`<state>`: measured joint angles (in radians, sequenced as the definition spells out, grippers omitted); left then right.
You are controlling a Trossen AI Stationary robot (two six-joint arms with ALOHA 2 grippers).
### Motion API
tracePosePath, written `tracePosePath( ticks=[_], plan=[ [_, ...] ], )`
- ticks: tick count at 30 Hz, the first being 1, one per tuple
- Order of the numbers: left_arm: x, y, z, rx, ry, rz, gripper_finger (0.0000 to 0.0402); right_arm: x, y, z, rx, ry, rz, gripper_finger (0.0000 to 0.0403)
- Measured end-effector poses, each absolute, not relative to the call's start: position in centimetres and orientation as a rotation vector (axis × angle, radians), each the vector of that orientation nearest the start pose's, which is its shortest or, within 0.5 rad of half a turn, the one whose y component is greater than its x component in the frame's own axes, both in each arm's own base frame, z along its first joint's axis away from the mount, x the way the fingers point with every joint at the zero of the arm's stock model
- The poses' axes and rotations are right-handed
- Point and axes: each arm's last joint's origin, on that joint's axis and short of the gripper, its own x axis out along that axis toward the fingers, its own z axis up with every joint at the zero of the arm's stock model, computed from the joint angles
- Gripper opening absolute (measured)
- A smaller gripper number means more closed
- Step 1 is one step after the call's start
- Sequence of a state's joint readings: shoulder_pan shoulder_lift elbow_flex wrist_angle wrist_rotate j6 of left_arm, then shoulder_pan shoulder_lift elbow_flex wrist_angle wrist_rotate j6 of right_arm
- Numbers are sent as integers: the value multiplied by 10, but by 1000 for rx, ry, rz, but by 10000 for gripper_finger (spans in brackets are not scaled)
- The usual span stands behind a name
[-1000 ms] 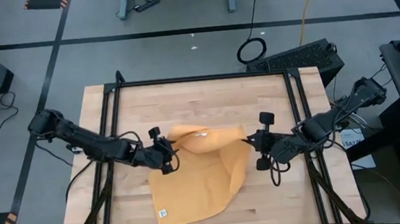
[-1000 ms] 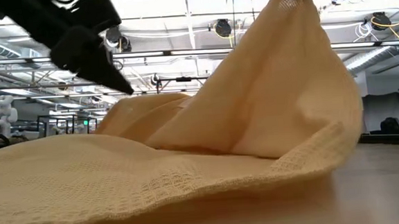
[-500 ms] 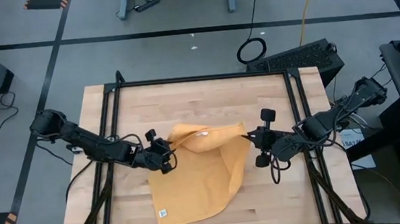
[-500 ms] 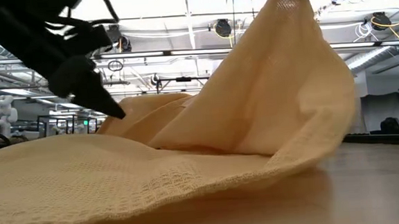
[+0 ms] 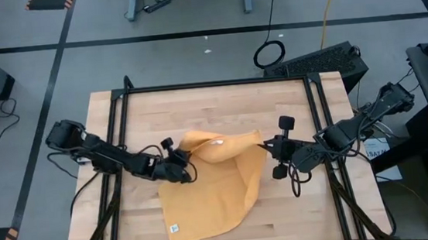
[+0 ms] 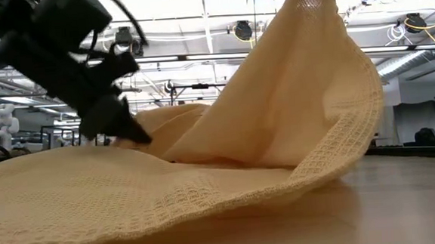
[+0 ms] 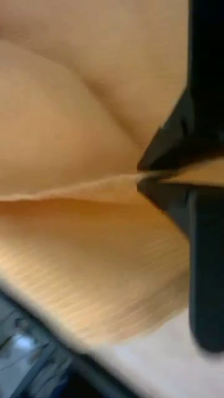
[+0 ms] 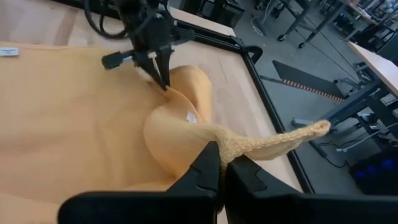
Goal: Roll towel
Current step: Fold the yellow towel in
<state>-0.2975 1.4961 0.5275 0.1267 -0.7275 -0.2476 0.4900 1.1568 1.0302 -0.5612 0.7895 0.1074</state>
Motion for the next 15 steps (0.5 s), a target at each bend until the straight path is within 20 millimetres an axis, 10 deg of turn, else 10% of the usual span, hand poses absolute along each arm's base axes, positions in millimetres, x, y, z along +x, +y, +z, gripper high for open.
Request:
tracePosePath(
  ticks=[15],
  plan=[
    [232, -48, 282, 306, 168, 409, 3, 201, 85, 321, -284, 554, -370, 0]
  ],
)
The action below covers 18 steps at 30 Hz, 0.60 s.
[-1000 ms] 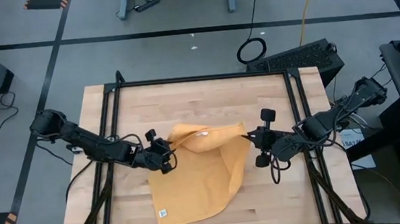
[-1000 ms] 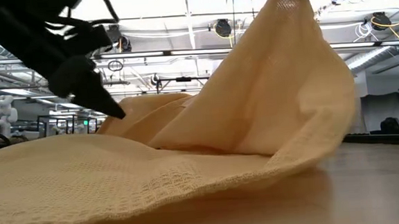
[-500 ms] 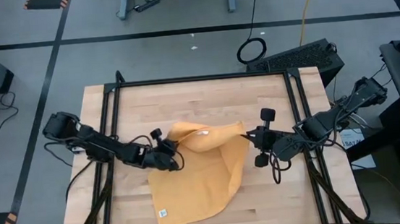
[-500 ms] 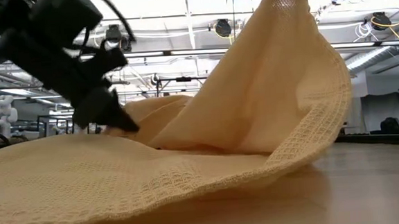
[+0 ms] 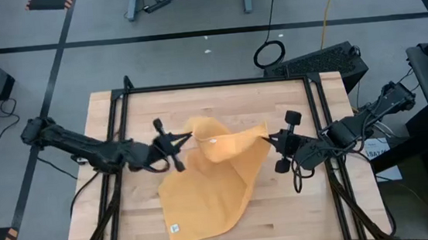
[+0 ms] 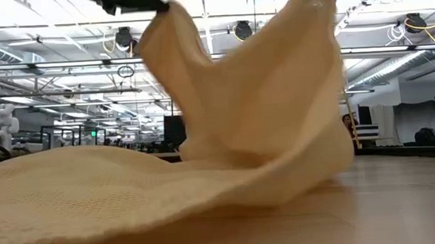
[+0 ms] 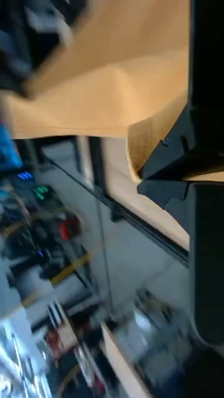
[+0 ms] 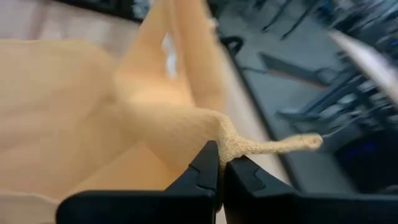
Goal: Roll towel
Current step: Fold the yellow towel in
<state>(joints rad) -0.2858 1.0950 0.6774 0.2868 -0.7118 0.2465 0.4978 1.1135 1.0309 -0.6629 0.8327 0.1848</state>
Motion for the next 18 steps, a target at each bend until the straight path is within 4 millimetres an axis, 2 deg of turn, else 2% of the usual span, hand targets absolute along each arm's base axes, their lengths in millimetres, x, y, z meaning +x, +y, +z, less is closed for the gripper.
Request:
tracePosePath(
  ticks=[3, 9, 14, 18],
  plan=[
    [233, -42, 283, 259, 152, 328, 3, 196, 84, 315, -234, 618, -344, 0],
    [250, -34, 249, 203, 274, 286, 23, 189, 80, 307, -180, 704, -380, 0],
    [267, -34, 218, 210, 391, 279, 79, 187, 80, 307, -183, 715, -384, 0],
    [270, -33, 201, 198, 482, 330, 133, 187, 80, 306, -187, 718, -384, 0]
  ],
)
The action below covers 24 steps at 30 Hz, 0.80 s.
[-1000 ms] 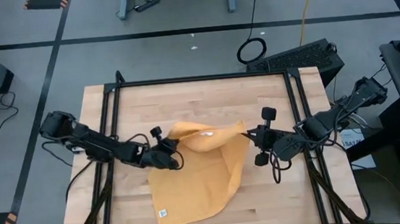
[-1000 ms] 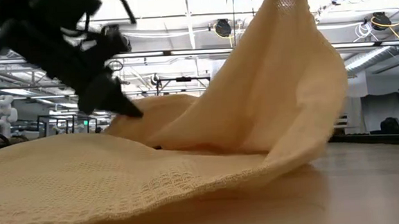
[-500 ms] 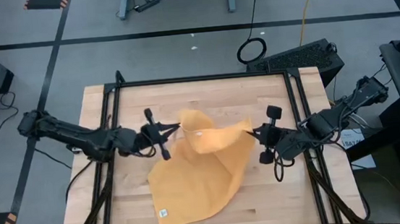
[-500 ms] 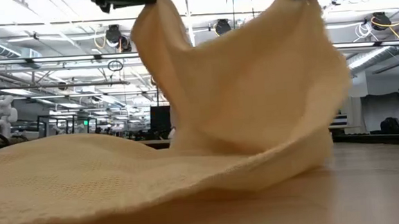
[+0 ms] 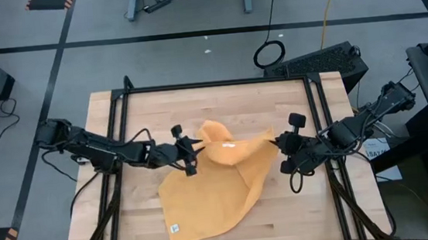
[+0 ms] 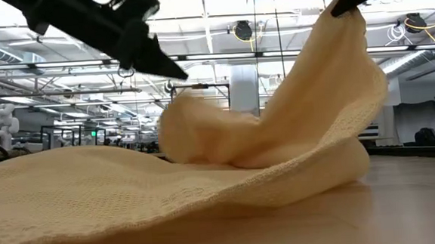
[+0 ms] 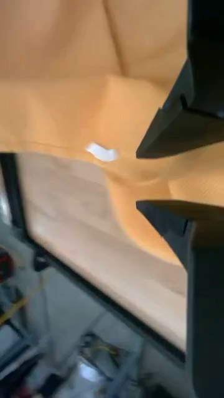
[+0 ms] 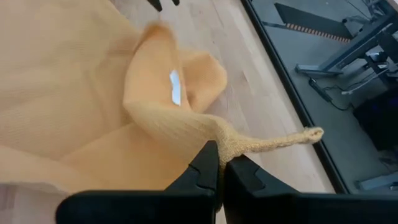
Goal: Roll towel
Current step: Fold the yellow towel in
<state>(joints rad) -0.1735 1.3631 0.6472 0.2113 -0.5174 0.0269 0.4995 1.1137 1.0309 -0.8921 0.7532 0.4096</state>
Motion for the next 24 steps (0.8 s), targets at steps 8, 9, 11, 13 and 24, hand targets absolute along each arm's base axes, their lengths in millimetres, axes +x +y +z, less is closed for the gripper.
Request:
tracePosePath(
  ticks=[8, 9, 11, 13, 24],
  plan=[
    [255, -41, 184, -27, 648, 369, 186, 187, 79, 307, -205, 700, -418, 0],
    [253, -45, 183, -52, 664, 351, 186, 187, 78, 307, -212, 692, -433, 0],
    [250, -55, 181, -98, 684, 304, 187, 187, 77, 308, -228, 674, -464, 0],
    [248, -66, 181, -126, 685, 268, 187, 187, 76, 309, -246, 652, -504, 0],
    [271, -92, 153, -160, 585, 250, 187, 192, 61, 314, -288, 565, -703, 0]
  ],
)
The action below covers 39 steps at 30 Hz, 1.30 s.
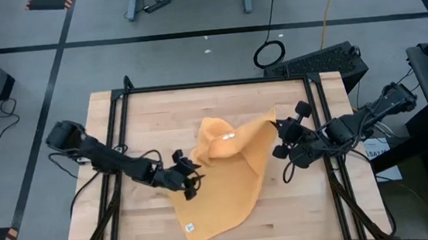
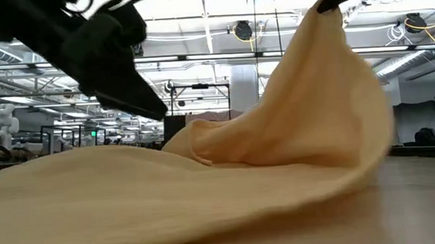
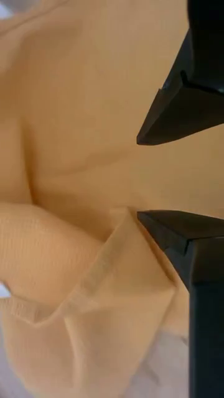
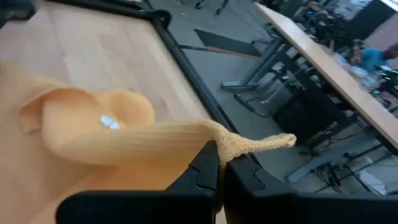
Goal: Roll towel
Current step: Fold the yellow towel in
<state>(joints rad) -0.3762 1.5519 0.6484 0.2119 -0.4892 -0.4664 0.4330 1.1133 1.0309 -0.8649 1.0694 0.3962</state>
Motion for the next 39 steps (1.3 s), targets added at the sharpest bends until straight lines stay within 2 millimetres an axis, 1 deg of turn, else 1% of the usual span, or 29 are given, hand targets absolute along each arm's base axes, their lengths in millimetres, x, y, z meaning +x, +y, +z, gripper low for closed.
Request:
tracePosePath(
  ticks=[3, 7, 10, 12, 17, 21, 22, 24, 26, 28, 29, 30, 32, 36, 37, 39],
  plan=[
    [282, -87, 138, -196, 559, 287, 187, 194, 58, 314, -291, 563, -718, 0],
    [290, -84, 125, -248, 572, 253, 187, 195, 57, 315, -289, 560, -722, 0],
    [295, -76, 119, -269, 530, 394, 187, 195, 56, 315, -288, 562, -722, 0],
    [295, -69, 117, -260, 513, 465, 187, 195, 56, 315, -287, 562, -721, 0],
    [301, -54, 121, -255, 459, 519, 187, 196, 57, 315, -284, 559, -721, 0],
    [305, -37, 121, -260, 479, 500, 181, 196, 57, 315, -283, 558, -721, 0],
    [306, -34, 121, -260, 484, 496, 173, 196, 57, 315, -284, 558, -721, 0],
    [307, -28, 120, -252, 499, 480, 145, 196, 57, 315, -284, 559, -721, 0],
    [307, -23, 120, -210, 519, 466, 99, 196, 57, 315, -285, 559, -721, 0],
    [308, -21, 121, -164, 528, 451, 41, 196, 57, 315, -286, 560, -720, 0],
    [307, -19, 123, -147, 530, 439, 22, 196, 57, 315, -286, 560, -720, 0],
    [308, -18, 125, -136, 524, 433, 12, 196, 57, 315, -290, 562, -719, 0],
    [308, -12, 131, -101, 514, 423, 10, 196, 57, 315, -298, 565, -717, 0],
    [307, 6, 139, -55, 500, 468, 6, 196, 57, 315, -301, 567, -716, 0],
    [307, 9, 140, -52, 506, 457, 6, 196, 57, 315, -301, 567, -716, 0],
    [306, 12, 146, -74, 502, 373, 8, 196, 57, 315, -301, 567, -716, 0]
  ],
)
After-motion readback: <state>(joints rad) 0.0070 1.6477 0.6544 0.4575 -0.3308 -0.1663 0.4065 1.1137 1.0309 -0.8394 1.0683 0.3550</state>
